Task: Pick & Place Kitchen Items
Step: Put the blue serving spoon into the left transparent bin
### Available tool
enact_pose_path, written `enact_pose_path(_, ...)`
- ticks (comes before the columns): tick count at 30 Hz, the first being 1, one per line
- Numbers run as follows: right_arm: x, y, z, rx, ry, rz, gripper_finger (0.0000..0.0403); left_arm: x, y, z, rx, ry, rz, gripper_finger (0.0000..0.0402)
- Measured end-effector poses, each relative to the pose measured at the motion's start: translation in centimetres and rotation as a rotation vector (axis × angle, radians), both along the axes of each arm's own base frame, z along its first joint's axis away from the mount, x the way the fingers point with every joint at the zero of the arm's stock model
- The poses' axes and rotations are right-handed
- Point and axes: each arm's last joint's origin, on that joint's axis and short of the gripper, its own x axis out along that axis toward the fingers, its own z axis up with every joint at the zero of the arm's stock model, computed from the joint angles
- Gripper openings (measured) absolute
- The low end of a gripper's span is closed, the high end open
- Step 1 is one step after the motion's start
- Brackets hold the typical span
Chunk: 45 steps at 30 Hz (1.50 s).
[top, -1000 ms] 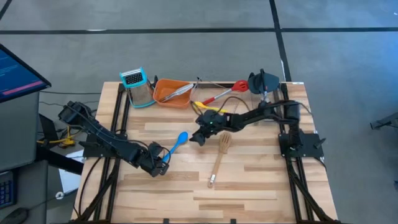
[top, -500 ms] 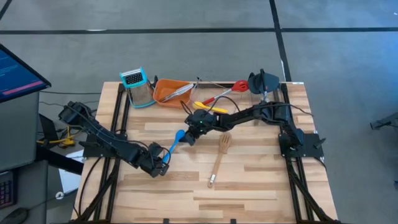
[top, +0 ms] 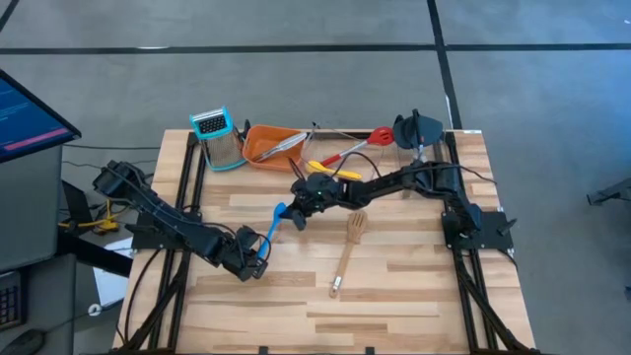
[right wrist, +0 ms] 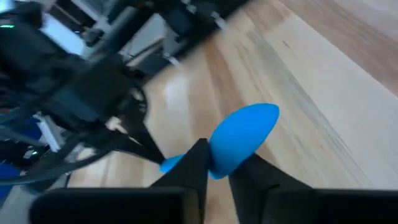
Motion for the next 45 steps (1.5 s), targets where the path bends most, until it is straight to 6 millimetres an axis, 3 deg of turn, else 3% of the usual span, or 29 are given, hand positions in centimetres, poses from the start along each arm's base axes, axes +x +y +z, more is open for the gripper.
enact_pose_path(4, 0.2, 0.5, 0.6, -0.067, -0.057, 0.055, 0.0011, 0.0, 0.0, 0.0, -0.001, -0.002, 0.000, 0.0001)
enact_pose_path(15, 0.2, 0.5, 0.5, -0.091, -0.066, 0.098, 0.0005, 0.0, 0.0, 0.2, 0.009, -0.021, -0.009, 0.0001)
enact_pose_path(21, 0.2, 0.5, 0.4, -0.095, -0.065, 0.100, 0.0005, -0.2, 0.2, 2.2, 0.023, -0.110, -0.069, 0.0001)
enact_pose_path(27, 0.1, 0.4, 0.3, -0.094, -0.061, 0.099, 0.0005, -1.2, 1.1, 5.0, 0.083, -0.240, -0.098, 0.0001)
enact_pose_path(31, 0.1, 0.4, 0.3, -0.090, -0.062, 0.110, 0.0005, -2.7, 2.3, 4.0, 0.157, -0.242, -0.083, 0.0006)
enact_pose_path(36, 0.0, 0.4, 0.6, -0.100, -0.070, 0.122, 0.0005, -3.5, 3.7, 1.8, 0.138, -0.259, 0.018, 0.0050)
enact_pose_path(45, 0.1, 0.4, 0.6, -0.099, -0.075, 0.125, 0.0005, -2.3, 4.6, 1.9, 0.181, -0.343, -0.030, 0.0164)
